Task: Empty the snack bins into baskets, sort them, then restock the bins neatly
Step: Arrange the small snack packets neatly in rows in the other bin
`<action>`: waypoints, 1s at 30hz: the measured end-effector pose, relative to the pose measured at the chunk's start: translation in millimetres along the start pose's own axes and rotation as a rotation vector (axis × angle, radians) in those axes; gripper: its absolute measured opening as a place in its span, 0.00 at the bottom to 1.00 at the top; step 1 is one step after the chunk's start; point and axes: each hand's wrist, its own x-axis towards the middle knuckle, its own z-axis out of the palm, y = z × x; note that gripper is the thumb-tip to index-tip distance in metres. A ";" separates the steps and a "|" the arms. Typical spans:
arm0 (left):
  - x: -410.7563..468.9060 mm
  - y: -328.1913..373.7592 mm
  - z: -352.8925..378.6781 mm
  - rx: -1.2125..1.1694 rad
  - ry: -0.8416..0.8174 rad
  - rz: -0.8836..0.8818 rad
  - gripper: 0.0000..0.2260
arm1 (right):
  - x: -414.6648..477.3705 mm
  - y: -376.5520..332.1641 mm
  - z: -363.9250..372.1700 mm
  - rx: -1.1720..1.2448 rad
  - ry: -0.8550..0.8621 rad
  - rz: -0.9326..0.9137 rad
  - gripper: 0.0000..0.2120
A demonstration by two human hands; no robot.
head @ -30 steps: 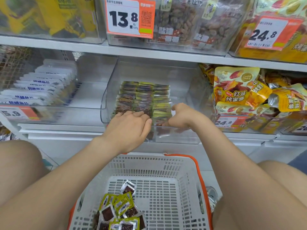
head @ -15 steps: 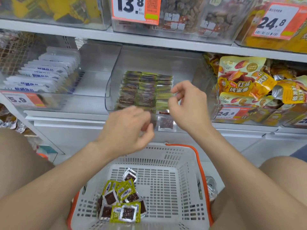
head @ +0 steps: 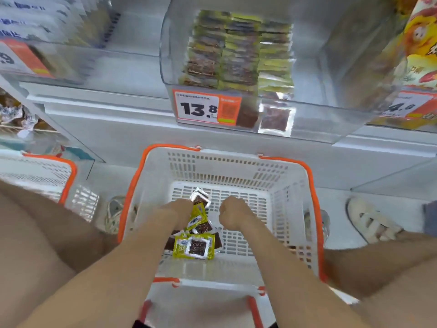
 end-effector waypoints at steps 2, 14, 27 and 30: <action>16.8 -0.5 14.4 -0.036 0.069 -0.005 0.25 | 17.6 12.8 29.6 0.056 -0.006 0.065 0.14; 44.5 3.3 48.3 -0.099 0.276 0.025 0.30 | 46.0 12.8 117.2 -0.090 -0.104 -0.192 0.29; 25.8 -5.2 22.8 -0.714 0.442 -0.046 0.15 | 47.6 -6.1 138.9 0.077 -0.168 -0.209 0.23; 20.4 -10.8 18.1 -0.692 0.438 -0.079 0.15 | 52.9 5.5 123.1 0.259 -0.155 -0.180 0.17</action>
